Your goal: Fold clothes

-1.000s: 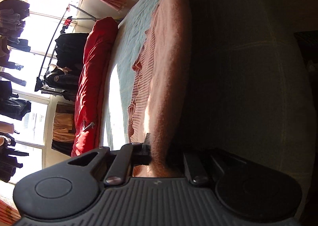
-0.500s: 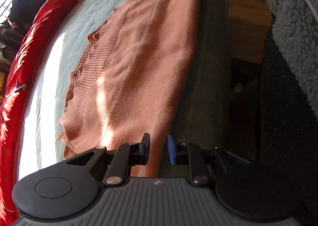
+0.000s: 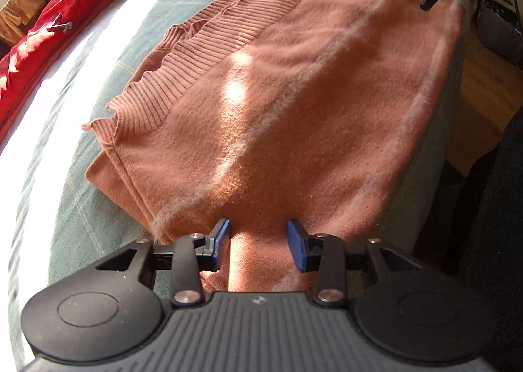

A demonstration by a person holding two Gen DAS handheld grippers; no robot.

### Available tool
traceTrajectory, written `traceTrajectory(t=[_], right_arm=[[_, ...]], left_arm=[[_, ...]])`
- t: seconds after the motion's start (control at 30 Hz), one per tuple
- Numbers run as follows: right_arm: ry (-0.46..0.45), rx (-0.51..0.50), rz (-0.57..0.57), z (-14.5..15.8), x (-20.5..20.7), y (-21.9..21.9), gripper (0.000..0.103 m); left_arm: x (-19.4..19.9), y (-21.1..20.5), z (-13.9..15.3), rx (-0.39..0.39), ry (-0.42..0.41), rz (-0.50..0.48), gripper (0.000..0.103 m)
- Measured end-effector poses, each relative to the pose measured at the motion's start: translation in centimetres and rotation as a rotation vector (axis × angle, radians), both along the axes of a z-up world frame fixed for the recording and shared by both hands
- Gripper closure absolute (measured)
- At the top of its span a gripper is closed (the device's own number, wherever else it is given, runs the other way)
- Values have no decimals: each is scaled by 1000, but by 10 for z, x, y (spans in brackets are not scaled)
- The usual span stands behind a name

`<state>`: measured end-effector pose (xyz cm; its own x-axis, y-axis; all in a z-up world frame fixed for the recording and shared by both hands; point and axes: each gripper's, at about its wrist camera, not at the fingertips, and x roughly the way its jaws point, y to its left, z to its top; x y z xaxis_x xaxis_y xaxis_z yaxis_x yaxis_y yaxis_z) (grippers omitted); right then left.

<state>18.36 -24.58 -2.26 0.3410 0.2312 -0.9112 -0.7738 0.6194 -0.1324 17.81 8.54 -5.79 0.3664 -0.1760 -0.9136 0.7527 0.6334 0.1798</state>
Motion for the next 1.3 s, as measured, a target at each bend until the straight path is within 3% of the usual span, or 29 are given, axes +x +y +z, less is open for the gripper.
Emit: traceTrajectory(t=[0.07,0.2,0.27,0.37,0.43,0.5,0.6,0.73,0.9,0.97,1.03,1.07,1.1,1.23,1.3], right_arm=[[22,-48,11,-15,4,2,32],[-3,89,-5,0,32,7,32],[-16,158,-14,8,46,9,21],[-35,261,-26,19,67,13,19],[-4,310,-67,13,84,13,19],[54,340,-130,-4,102,10,19],[88,321,-228,-30,111,-7,19],[72,387,-330,-23,109,-33,18],[35,453,-316,-12,127,-22,17],[47,466,-299,-17,139,-12,17],[61,430,-302,-28,147,-4,17],[67,408,-308,-35,151,-2,16],[68,388,-316,-41,153,-2,16],[55,420,-327,-39,152,-7,13],[40,446,-325,-33,153,-5,13]], left_arm=[[-2,7,14,-7,-1,28,61],[16,17,44,-49,-99,102,56],[37,18,47,-119,-120,172,56],[70,20,37,-272,-85,261,56],[88,22,22,-331,-41,322,56],[96,27,3,-302,-9,383,56],[91,48,-9,-354,38,454,56],[92,37,15,-273,-31,468,56],[128,5,24,-415,-28,391,52],[141,-8,12,-399,-36,390,52],[157,-10,-8,-339,-32,445,49],[163,-1,-16,-370,-8,478,42],[169,7,-22,-403,11,512,42],[175,20,-6,-405,-20,633,49],[176,20,3,-500,-1,613,46]])
